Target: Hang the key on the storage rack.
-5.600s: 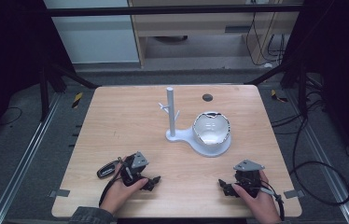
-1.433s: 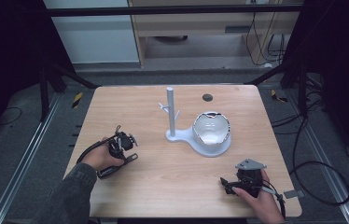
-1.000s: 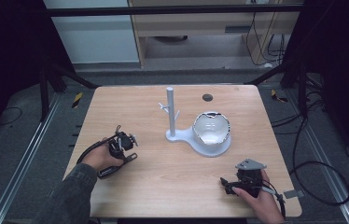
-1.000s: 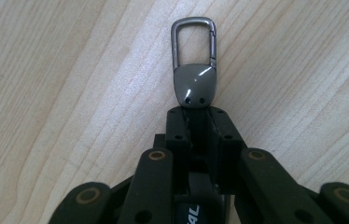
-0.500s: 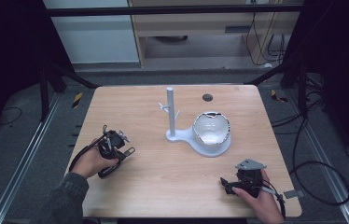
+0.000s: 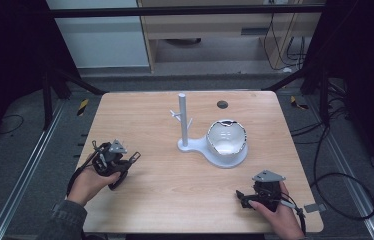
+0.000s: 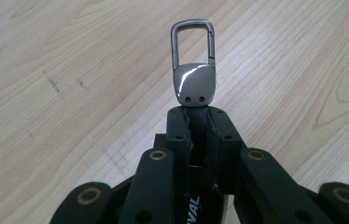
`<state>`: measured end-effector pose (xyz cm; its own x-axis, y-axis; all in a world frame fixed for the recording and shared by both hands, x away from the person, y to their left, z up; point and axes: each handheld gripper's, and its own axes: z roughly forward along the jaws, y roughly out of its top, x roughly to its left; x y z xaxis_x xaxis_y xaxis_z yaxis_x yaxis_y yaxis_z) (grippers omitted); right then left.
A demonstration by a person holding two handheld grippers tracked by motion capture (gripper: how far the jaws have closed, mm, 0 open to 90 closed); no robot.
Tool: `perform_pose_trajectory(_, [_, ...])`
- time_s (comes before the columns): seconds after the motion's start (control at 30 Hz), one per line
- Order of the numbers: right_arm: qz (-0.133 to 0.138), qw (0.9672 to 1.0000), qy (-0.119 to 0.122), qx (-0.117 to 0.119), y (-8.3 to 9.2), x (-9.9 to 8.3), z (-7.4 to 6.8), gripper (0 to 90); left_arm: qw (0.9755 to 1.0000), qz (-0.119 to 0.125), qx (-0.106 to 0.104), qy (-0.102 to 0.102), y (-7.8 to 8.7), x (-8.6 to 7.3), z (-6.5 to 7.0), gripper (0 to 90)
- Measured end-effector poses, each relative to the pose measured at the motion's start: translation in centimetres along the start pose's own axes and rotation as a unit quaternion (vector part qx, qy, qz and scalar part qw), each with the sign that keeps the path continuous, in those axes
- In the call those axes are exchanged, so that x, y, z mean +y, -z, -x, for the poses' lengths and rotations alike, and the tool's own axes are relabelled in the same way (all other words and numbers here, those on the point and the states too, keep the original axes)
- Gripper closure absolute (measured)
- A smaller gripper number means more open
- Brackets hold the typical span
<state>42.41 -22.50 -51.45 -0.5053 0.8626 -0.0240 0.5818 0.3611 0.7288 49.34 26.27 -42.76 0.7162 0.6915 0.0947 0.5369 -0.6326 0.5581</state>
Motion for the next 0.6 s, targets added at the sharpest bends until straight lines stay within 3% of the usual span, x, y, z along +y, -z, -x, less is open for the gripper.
perform_pose_trajectory(0.03, [0.000,1.0000,0.000,0.000,0.0,0.0,0.0,0.4,1.0000,0.000,0.000,0.000,0.0,0.0,0.0,80.0])
perform_pose_trajectory(0.07, [0.000,1.0000,-0.001,0.000,0.0,0.0,0.0,0.4,0.9998,0.018,0.005,0.007,0.4,-0.5,0.1,80.1])
perform_pose_trajectory(0.2, [0.000,1.0000,-0.001,-0.001,0.0,0.0,0.0,0.4,0.9985,0.049,0.020,0.014,1.7,-1.2,0.4,80.0])
perform_pose_trajectory(0.27, [0.001,1.0000,-0.001,-0.001,0.0,0.0,0.0,0.4,0.9982,0.054,0.021,0.014,1.9,-1.3,0.5,80.1])
perform_pose_trajectory(0.3, [0.001,1.0000,-0.001,-0.002,0.0,0.0,0.0,0.4,0.9971,0.069,0.025,0.018,2.4,-1.5,0.7,80.1])
perform_pose_trajectory(0.53, [0.001,1.0000,-0.001,-0.002,-0.1,0.0,0.0,0.4,0.9930,0.108,0.042,0.024,3.8,-2.1,1.4,80.3])
perform_pose_trajectory(0.6, [0.001,1.0000,-0.001,-0.002,-0.1,0.0,0.0,0.4,0.9885,0.141,0.044,0.031,4.4,-2.2,1.7,80.3])
